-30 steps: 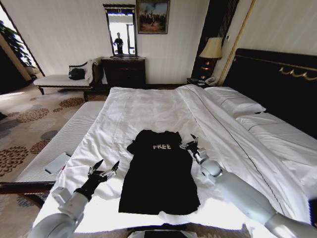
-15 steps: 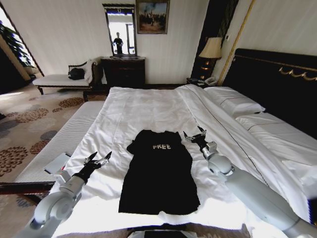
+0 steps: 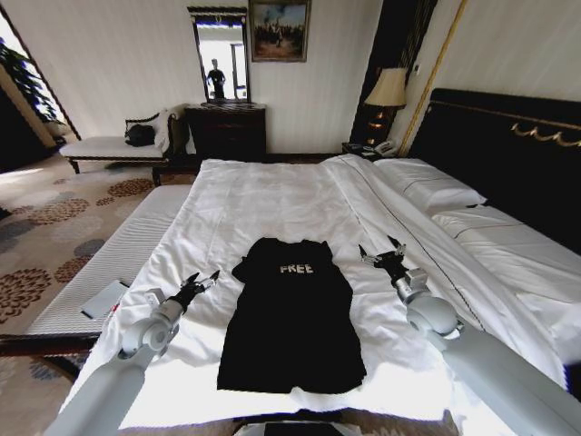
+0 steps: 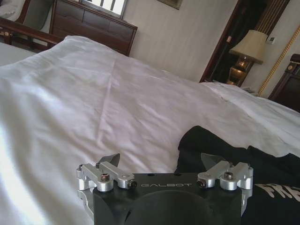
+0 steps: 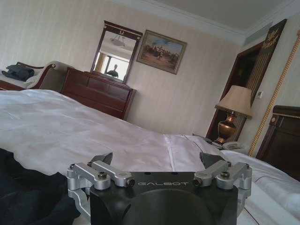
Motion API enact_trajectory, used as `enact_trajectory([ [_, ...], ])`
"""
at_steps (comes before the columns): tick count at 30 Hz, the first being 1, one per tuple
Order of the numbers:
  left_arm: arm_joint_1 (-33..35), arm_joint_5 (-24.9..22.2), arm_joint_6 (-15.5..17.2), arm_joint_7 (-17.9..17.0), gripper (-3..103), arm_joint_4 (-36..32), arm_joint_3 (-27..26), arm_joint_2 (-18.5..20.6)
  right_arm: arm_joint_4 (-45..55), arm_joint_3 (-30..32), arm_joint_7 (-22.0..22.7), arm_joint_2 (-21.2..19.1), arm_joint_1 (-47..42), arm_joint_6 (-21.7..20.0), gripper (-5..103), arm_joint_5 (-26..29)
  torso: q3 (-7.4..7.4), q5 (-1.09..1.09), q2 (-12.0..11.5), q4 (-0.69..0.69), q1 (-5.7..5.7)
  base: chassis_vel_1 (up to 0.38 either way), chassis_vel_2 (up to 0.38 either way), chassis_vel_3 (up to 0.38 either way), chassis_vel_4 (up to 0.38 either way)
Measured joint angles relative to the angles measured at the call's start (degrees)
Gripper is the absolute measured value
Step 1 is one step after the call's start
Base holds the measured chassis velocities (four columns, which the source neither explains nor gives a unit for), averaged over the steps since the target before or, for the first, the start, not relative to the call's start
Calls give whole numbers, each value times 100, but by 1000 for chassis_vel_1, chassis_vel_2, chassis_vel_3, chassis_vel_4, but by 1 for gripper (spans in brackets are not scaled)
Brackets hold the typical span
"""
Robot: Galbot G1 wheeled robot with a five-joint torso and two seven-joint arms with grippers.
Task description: Fold the clothes on the bed.
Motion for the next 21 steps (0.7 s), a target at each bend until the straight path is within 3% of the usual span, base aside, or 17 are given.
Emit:
enact_trajectory([
  [19,-1421,124,-9,-1,94,1393,1469,-552,-89,-135,-20,27,49,44,100,-30,0,1,-1,-1,0,0,0,0,0],
  [21,-1545,257,-38,-1,85,1545,1695,-579,-125,-198,-21,24,99,58,100,-38,0,0,0,-1,0,0,0,0,0],
])
